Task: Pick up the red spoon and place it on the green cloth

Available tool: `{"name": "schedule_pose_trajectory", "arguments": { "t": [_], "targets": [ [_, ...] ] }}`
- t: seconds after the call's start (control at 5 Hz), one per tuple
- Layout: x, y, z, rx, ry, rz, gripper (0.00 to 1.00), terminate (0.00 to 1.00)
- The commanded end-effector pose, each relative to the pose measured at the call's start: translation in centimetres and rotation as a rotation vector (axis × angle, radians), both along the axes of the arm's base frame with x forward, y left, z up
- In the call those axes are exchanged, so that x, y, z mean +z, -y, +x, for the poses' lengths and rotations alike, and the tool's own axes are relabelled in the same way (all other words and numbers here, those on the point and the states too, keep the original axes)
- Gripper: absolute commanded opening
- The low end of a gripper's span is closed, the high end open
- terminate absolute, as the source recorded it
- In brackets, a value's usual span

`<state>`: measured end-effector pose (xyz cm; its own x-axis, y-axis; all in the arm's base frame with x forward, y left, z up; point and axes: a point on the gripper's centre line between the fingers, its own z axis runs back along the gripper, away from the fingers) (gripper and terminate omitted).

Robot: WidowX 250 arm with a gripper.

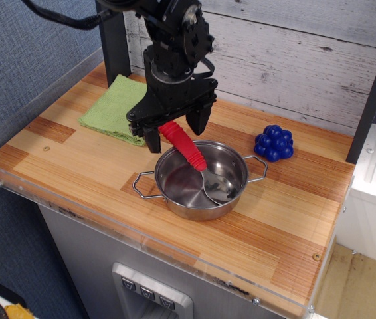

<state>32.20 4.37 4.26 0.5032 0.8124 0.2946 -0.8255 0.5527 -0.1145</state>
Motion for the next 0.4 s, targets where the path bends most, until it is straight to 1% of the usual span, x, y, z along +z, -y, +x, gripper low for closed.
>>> {"name": "schedule_pose_trajectory", "arguments": {
  "t": [0.0, 0.2],
  "targets": [
    [0.7, -1.1, 1.02, -0.004, 0.037, 0.017, 1.0, 0.0],
    [0.92, -0.98, 1.01, 0.007, 0.035, 0.011, 0.0, 0.0]
  ]
}}
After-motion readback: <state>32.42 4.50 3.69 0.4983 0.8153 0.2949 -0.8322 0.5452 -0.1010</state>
